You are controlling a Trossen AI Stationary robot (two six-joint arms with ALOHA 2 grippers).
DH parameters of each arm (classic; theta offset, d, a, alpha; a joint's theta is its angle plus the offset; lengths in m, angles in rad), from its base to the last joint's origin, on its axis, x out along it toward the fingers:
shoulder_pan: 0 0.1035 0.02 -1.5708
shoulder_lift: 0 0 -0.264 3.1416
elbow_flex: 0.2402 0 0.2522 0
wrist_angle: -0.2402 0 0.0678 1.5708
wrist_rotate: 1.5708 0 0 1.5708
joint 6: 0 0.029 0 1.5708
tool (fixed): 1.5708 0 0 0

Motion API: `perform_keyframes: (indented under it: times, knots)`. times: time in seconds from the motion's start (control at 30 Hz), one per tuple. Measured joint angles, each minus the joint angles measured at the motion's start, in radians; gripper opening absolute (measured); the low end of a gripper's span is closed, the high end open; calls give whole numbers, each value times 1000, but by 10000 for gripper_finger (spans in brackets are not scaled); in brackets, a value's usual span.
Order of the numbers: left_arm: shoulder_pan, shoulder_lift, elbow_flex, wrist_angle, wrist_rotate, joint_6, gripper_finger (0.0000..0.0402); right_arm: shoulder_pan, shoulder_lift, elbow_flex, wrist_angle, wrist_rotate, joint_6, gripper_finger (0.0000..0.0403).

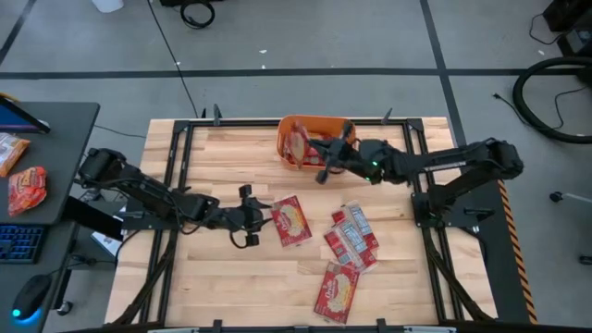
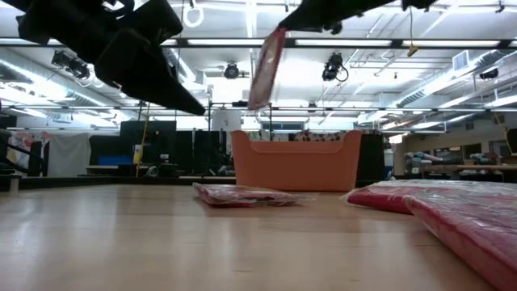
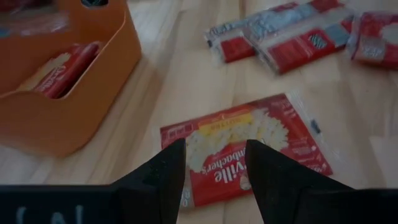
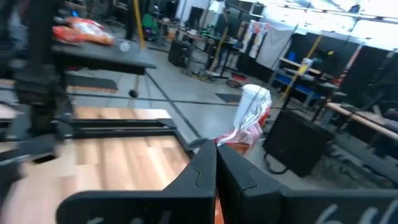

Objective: Sort popcorn bags into baskets
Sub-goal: Put the red popcorn bag into the orange bin

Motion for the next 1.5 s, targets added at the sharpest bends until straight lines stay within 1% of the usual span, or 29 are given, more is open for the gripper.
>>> perform_keyframes:
  times: [0.13,0.27,0.4,0.53,0.67,0.77,0.97,1.17,1.33,1.5]
  knots:
    - [-5,-1,-16,32,0,-4,172,-62,92,74,0,-4,-13,5]
    - [-5,0,-18,24,1,-19,172,-122,177,115,15,-7,-6,5]
    - [-5,0,-18,24,5,-39,172,-175,248,117,83,-18,54,5]
    - [-5,0,-18,19,13,-64,172,-221,290,117,75,-27,136,5]
    - [-5,0,-18,4,13,-95,172,-252,286,116,-31,-25,179,7]
    - [-5,0,-18,-12,13,-116,172,-265,263,116,-150,-3,203,11]
    - [-5,0,-18,-23,13,-144,172,-273,223,116,-410,2,250,24]
    - [-5,0,-18,-23,13,-153,172,-273,223,116,-603,29,272,55]
    - [-5,3,-18,-27,13,-47,172,-275,208,116,-728,29,312,81]
    - [-5,7,-17,-33,12,117,172,-275,183,116,-870,28,356,90]
